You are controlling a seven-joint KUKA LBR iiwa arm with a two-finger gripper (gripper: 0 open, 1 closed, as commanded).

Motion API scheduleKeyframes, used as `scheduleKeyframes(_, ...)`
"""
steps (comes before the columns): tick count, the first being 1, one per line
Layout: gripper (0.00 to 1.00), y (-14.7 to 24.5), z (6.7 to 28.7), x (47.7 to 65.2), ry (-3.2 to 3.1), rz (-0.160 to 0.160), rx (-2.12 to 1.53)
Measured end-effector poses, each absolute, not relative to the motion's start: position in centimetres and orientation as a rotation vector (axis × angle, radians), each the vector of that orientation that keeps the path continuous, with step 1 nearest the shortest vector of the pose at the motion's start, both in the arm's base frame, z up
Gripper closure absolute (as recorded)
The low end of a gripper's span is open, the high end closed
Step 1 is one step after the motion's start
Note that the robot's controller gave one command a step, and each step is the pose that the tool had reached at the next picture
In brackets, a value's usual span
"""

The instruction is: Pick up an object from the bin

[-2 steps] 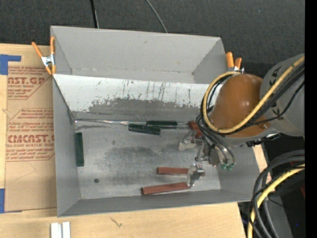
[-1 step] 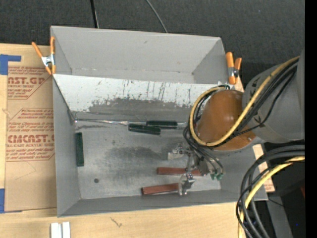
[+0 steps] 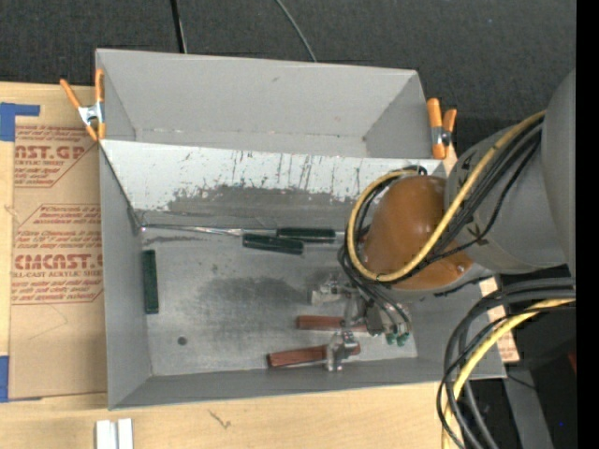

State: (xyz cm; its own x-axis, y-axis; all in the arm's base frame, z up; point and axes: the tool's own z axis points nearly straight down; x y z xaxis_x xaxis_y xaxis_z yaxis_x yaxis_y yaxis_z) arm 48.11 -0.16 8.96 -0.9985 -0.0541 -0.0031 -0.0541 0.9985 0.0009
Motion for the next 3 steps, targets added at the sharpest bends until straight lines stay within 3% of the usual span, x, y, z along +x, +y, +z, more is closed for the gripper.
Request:
scheduleKeyframes(1, 0.0, -2.2, 9.9, 48.1, 3.141, 0.0, -0.03)
scheduleKeyframes(2, 0.0, -1.0, 7.3, 48.5, 3.127, -0.001, 0.008)
scheduleKeyframes(3, 1.0, -0.6, 7.6, 48.6, 3.116, -0.006, -0.072)
